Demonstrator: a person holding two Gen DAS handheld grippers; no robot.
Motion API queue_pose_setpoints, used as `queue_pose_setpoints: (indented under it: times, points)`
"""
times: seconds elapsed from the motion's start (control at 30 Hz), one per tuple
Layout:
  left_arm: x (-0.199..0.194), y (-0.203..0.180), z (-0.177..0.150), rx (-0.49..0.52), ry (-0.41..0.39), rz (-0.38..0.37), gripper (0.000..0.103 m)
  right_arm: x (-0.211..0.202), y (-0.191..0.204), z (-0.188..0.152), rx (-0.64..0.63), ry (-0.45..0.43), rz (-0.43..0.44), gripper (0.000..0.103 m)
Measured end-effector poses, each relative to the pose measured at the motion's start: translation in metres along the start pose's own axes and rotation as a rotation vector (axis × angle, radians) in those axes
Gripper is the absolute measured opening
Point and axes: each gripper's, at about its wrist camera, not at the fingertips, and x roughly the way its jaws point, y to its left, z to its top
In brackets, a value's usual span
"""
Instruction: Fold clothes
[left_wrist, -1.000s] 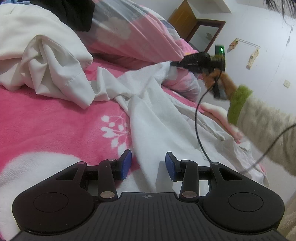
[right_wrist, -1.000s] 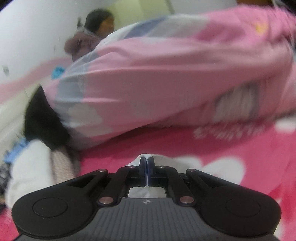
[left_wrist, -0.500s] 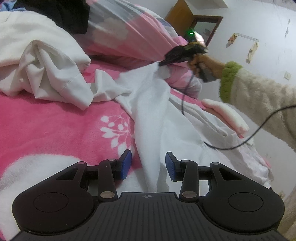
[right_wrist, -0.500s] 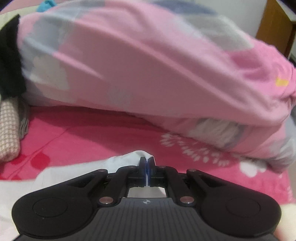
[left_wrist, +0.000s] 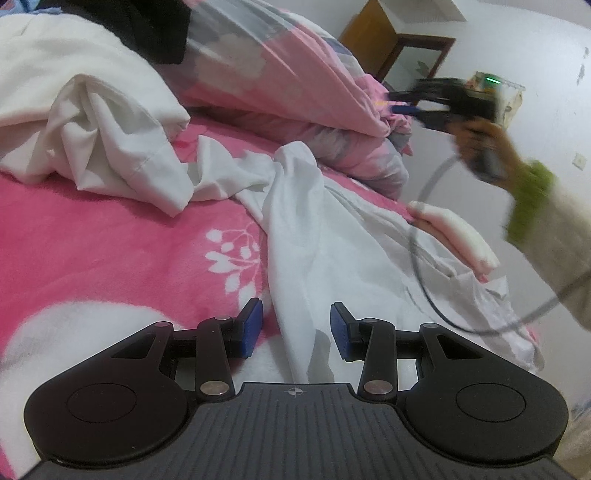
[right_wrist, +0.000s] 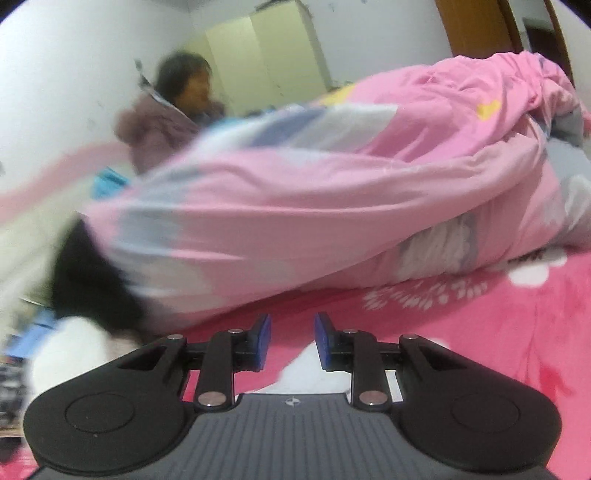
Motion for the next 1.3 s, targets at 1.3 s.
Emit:
queue_pose_setpoints:
  times: [1.3]
  points:
    - [0.000, 0.004, 0.000, -0.052, -0.009, -0.009, 0.040, 0.131, -0.090, -0.117, 0.794, 0.150, 0.170, 0.006]
